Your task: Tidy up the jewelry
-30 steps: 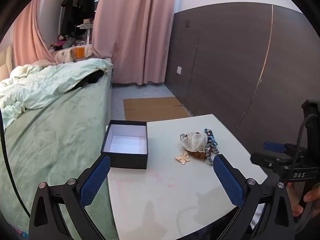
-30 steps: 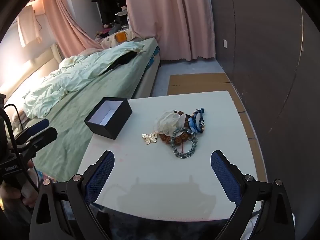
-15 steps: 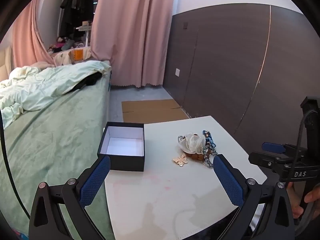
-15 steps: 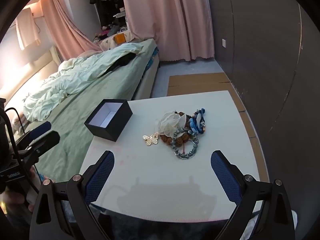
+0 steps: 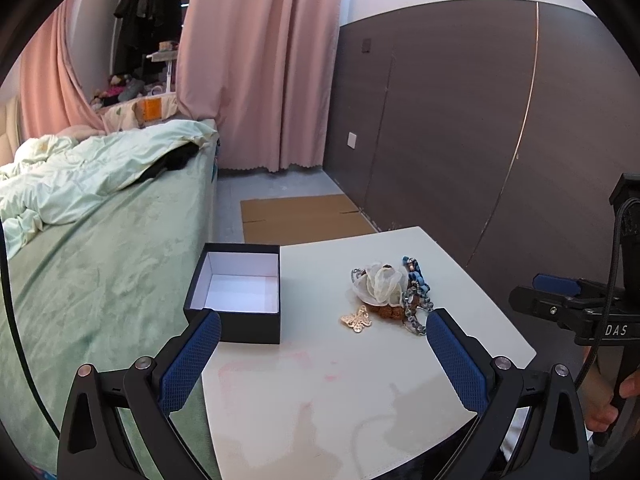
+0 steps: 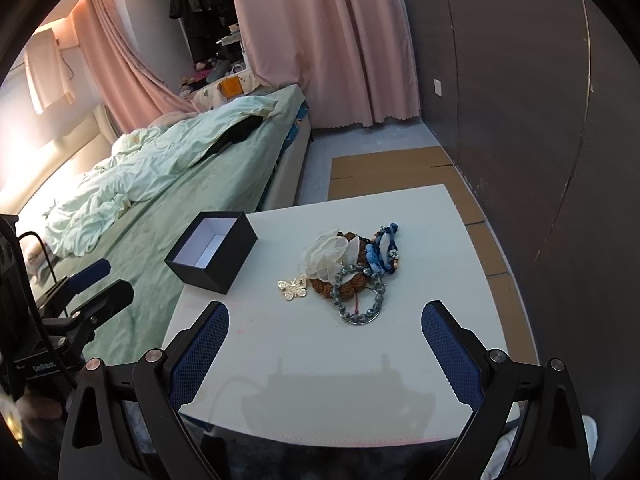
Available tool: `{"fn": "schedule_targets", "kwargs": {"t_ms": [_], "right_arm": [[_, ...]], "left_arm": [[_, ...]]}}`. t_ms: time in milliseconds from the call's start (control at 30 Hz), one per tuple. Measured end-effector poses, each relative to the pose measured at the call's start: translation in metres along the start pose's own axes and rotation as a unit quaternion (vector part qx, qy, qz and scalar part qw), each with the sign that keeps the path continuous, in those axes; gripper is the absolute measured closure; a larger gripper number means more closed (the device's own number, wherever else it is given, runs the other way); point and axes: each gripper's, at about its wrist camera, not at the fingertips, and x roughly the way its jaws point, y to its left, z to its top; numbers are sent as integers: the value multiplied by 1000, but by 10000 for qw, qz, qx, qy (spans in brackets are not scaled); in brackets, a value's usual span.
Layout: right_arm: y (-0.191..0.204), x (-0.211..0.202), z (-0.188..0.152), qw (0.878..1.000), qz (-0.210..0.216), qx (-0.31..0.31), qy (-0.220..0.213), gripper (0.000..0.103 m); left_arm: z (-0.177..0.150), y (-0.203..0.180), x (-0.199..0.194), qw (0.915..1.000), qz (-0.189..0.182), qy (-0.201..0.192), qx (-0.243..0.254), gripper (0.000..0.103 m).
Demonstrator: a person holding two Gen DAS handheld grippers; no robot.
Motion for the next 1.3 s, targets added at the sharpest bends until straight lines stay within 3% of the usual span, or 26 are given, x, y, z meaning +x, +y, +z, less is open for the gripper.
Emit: {"fn": "schedule_targets", "kwargs": {"t_ms": [1300], "right_arm": [[1, 1, -1, 9999, -160, -4, -64, 5]], "left_arm": [[0, 4, -8, 9999, -82, -107, -38, 1]]}}
